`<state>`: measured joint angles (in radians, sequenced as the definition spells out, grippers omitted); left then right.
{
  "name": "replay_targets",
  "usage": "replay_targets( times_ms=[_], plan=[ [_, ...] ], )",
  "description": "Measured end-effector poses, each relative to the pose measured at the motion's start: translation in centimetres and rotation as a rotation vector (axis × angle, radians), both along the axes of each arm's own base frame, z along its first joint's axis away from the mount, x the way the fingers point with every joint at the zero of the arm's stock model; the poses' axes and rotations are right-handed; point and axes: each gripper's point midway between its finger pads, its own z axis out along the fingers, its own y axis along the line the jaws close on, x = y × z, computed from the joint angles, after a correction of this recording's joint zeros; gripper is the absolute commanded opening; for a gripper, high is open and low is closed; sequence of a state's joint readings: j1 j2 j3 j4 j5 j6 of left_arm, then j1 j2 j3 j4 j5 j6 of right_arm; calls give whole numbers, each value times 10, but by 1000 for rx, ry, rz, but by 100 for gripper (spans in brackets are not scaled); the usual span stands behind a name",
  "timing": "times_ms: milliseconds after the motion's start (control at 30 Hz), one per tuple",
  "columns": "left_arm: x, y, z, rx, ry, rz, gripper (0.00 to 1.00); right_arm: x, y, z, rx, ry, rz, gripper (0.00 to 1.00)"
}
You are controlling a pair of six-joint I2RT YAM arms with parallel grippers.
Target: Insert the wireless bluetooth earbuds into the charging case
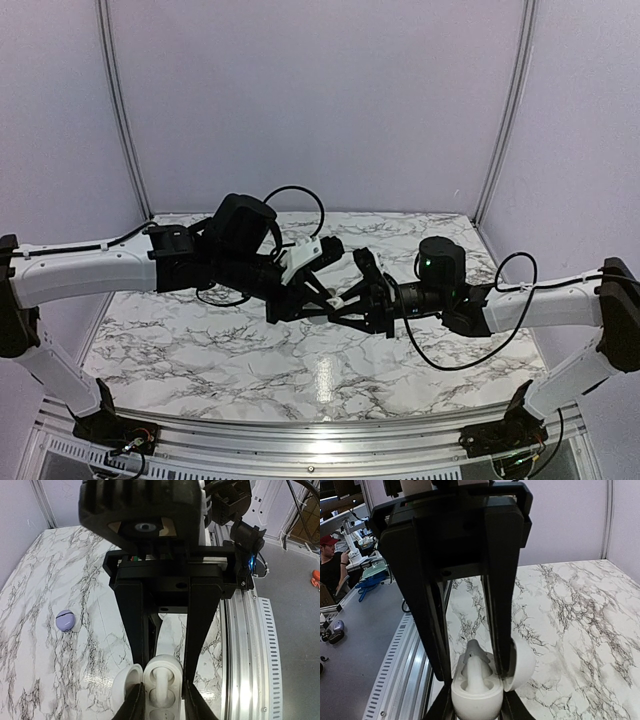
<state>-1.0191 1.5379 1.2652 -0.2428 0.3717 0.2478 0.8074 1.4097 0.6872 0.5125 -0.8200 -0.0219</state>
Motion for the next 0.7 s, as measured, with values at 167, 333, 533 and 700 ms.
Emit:
replay_targets(
  times_ms=[167,333,533,700],
  plan=[
    [1,0,0,4,-13,9,32,1,0,0,0,0,-9,0],
    [2,6,6,7,-35,20,40,4,0,0,-1,-2,-22,0],
    [2,15,24,-13,-78,36,38,4,0,-3,-12,4,-28,0],
    [4,21,21,15,-81,51,29,7,-1,-11,-45,23,-48,0]
  ],
)
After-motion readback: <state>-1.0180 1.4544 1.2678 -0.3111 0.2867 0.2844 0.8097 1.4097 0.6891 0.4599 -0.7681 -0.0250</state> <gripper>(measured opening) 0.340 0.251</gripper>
